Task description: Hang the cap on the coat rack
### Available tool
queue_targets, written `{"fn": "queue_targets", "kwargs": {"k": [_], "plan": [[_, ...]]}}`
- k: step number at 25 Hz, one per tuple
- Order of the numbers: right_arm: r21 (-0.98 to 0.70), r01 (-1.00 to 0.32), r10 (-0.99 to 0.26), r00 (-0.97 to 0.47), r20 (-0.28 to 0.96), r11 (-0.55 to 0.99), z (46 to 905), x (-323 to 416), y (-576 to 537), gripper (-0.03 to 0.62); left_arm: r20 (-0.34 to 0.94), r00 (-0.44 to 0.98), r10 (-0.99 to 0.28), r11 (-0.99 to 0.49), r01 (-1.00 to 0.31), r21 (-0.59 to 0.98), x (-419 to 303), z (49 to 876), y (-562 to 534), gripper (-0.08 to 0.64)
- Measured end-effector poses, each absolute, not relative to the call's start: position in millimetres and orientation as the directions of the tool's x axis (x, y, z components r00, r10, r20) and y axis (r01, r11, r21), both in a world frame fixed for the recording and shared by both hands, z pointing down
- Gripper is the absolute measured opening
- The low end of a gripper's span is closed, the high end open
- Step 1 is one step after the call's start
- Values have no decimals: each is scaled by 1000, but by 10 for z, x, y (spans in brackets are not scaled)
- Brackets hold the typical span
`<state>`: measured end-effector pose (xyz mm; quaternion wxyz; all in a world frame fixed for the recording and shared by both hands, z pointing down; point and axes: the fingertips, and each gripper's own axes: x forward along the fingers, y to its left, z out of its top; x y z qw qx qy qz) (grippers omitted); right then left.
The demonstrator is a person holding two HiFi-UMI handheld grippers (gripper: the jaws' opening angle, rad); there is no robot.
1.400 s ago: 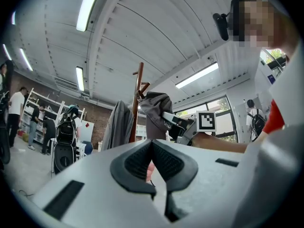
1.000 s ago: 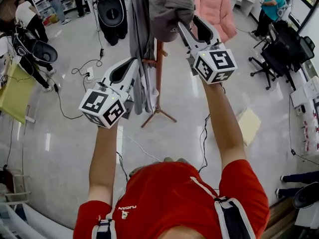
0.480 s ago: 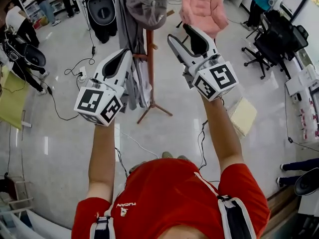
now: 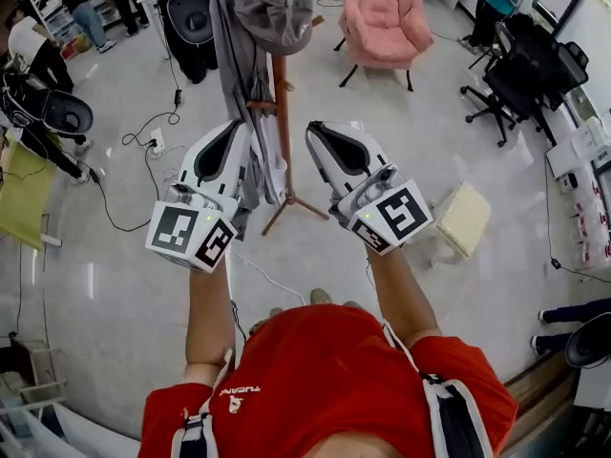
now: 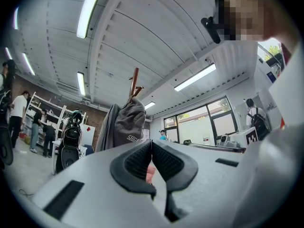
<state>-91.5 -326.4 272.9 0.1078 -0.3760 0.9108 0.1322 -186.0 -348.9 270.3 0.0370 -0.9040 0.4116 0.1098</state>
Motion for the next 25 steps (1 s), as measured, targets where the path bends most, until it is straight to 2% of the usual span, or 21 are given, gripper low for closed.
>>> {"fn": "queue_targets", "kwargs": {"k": [10,25], "plan": [[123,-663,-600,-729,-331,738,2731,-1003,-3059,25,-206,635,-745,-648,-761,-2,-1853,2737,-3329,9],[133,-667,-594,-723,-353,733,2604,-982,-2996,23,-219,630,-745,-646,-763,-1,-1829,2659,-3250,9]]}}
